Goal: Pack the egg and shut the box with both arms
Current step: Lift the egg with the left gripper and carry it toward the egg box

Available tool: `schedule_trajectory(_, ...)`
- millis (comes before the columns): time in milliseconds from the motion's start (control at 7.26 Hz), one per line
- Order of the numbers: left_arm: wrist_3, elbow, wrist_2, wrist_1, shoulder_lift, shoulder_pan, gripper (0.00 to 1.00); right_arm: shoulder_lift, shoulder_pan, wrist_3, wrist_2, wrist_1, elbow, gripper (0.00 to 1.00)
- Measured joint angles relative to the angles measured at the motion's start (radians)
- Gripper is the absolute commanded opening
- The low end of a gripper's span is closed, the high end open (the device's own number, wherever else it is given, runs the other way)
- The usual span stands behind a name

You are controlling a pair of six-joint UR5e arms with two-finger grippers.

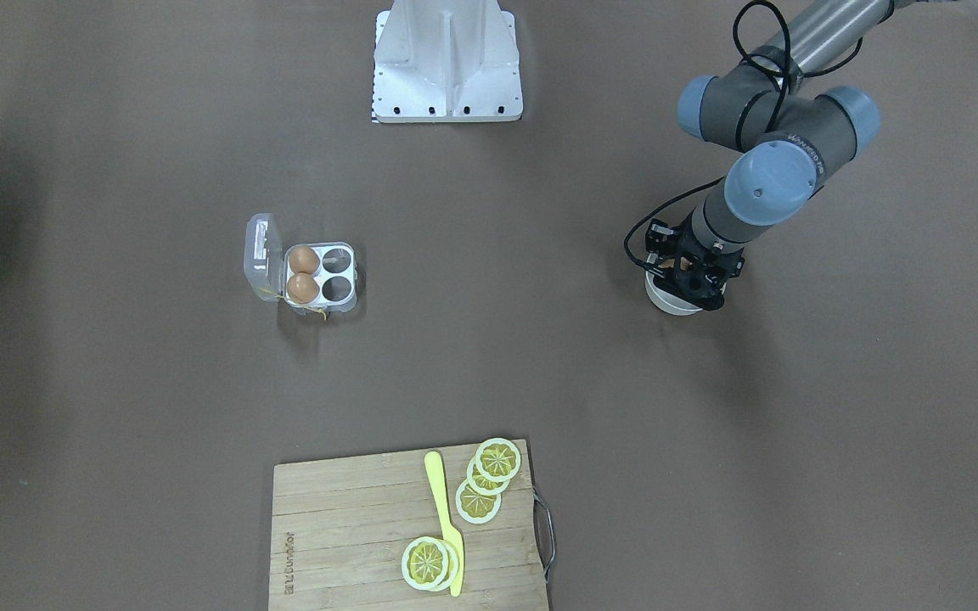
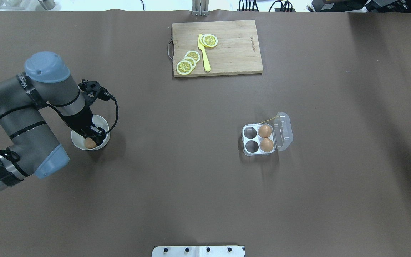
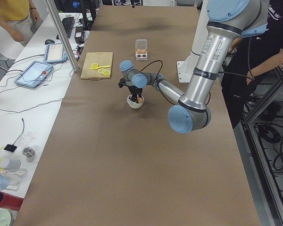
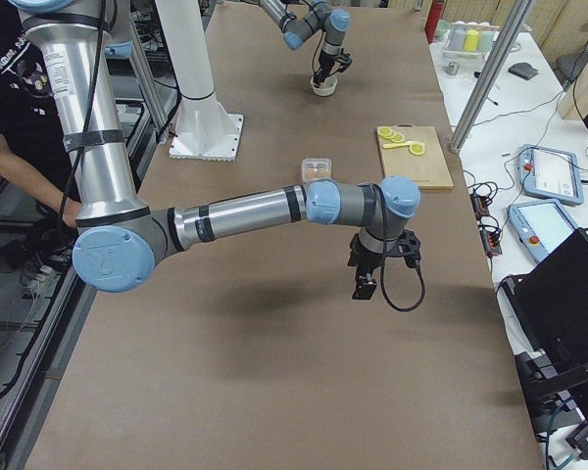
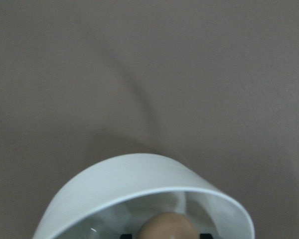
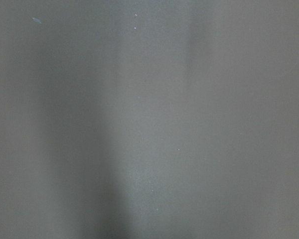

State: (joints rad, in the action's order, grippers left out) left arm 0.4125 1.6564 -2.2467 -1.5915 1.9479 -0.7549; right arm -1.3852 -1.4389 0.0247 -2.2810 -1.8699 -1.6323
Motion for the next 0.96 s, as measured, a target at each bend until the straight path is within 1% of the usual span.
schedule_trajectory(413, 0.001, 0.047, -0.031, -0.002, 0.005, -0.049, 0.49, 0.0, 0.0, 0.0, -0.002, 0.0, 0.0, 1.0)
schedule_trajectory(688, 0.039, 0.056, -0.03, -0.009, 0.071, -0.067, 0.49, -0.001, 0.0, 0.0, -0.007, -0.002, 0.001, 1.0)
schedule_trajectory(964, 0.155, 0.05, -0.03, -0.017, 0.164, -0.067, 0.49, -0.001, 0.0, 0.0, -0.009, -0.004, 0.008, 1.0)
